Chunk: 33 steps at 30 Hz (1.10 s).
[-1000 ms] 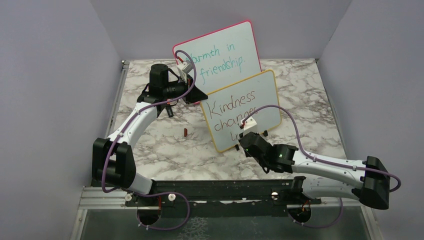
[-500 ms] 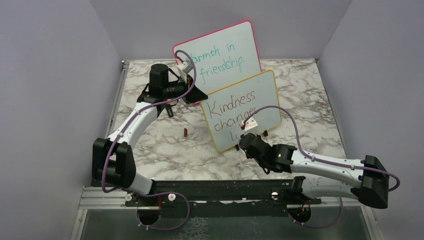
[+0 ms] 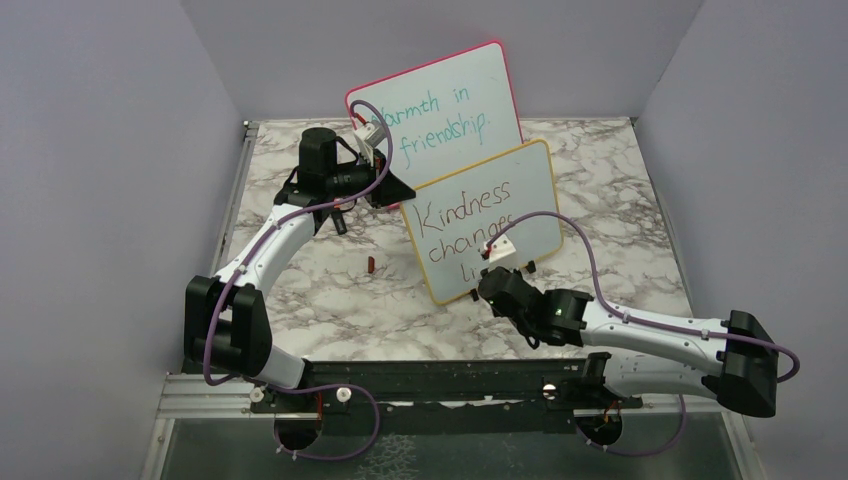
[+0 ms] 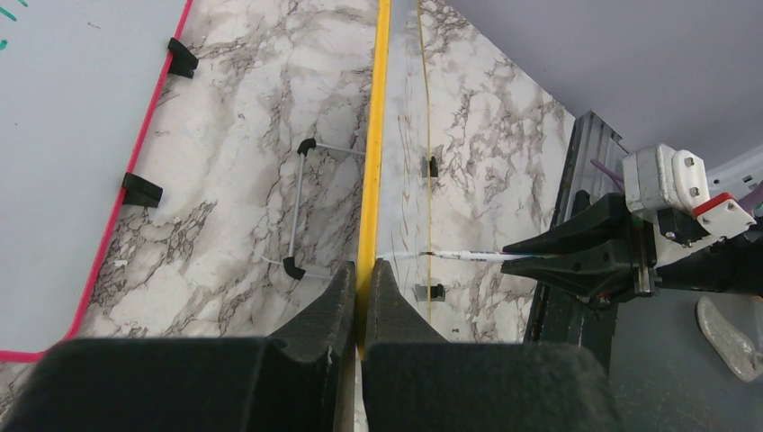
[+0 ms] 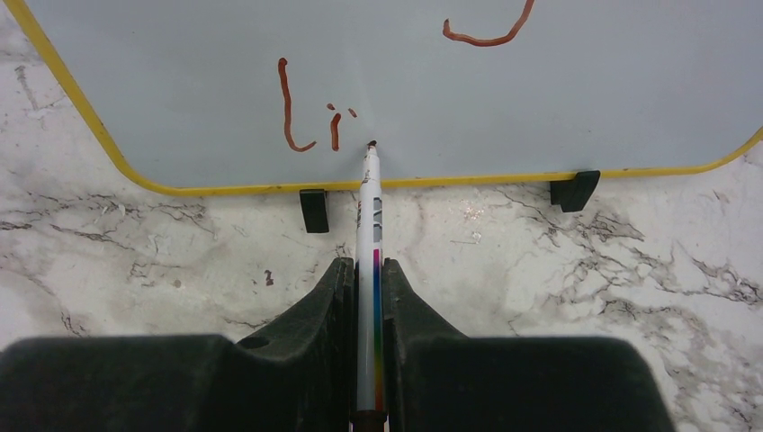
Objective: Write a sentence on the whiteboard
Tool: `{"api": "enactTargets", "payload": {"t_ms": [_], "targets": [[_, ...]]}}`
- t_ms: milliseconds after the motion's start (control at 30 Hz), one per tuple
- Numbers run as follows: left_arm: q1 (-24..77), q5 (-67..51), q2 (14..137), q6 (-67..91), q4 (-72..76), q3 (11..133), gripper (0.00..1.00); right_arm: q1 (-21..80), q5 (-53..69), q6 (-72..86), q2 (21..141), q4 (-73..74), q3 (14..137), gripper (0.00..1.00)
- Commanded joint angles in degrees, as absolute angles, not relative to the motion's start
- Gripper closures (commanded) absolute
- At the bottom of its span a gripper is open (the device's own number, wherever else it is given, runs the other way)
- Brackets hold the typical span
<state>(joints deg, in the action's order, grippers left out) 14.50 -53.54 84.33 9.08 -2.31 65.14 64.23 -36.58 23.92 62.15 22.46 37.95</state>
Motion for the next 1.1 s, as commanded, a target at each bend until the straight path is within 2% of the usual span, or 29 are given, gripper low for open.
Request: {"api": "enactTargets", "payload": {"t_ms": [0, 1067], "targets": [[16.26, -51.5, 86.04, 6.89, -7.6, 64.25, 1.0, 64.21, -38.2, 23.13, 62.32, 18.87, 37.93, 0.99], [16.26, -51.69, 86.29, 6.86, -7.59, 64.42, 1.0, 64.16, -38.23, 20.57, 60.57, 16.34, 39.03, 0.99]]}}
